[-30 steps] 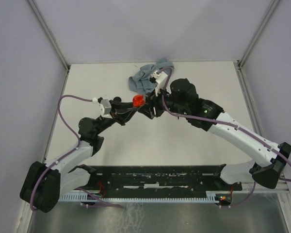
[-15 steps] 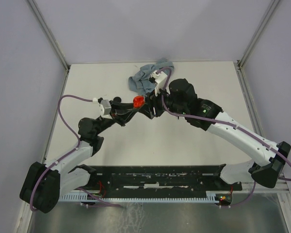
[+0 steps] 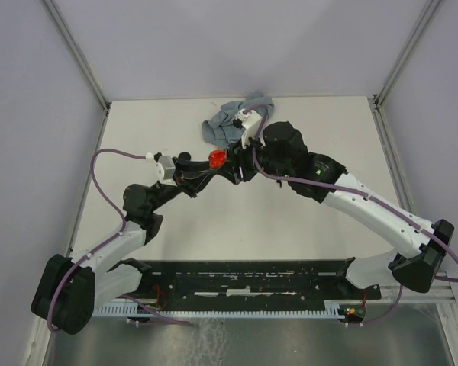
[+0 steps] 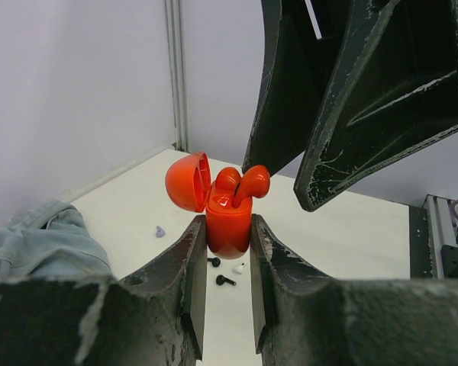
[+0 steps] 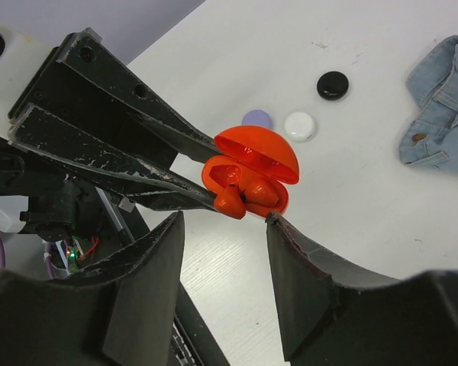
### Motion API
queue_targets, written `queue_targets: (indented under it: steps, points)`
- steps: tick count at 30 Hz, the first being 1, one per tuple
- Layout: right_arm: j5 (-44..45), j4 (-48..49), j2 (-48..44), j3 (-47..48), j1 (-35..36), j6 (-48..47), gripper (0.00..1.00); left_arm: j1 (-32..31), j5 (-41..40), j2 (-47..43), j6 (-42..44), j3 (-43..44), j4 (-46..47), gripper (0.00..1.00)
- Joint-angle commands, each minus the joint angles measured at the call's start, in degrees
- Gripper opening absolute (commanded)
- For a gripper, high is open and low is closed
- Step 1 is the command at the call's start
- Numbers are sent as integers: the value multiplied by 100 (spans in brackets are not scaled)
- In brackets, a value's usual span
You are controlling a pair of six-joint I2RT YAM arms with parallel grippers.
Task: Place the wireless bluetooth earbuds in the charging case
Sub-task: Place the earbud in the charging case, then close the charging case.
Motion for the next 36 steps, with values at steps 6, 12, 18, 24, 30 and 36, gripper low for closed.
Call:
queue_targets:
  steps: [6, 12, 18, 24, 30, 36]
  points:
    - [-546, 383, 110, 417, 11, 68, 54, -16, 19, 97, -96, 243, 28, 3]
    - [-736, 371, 166, 460, 11, 136, 53, -16, -30, 142, -48, 276, -57, 3]
    - [-827, 360, 286, 497, 11, 231, 53, -13, 66, 204, -10, 307, -66, 3]
    - [-560, -149, 142, 717, -29, -405, 57, -14, 290, 166, 335, 273, -285, 3]
    - [-1280, -926, 114, 1063, -425, -961, 66, -16, 890, 134, 595, 337, -637, 3]
    - [-2219, -1162, 249, 1150, -846, -1085, 73, -16, 1445, 148, 525, 453, -611, 3]
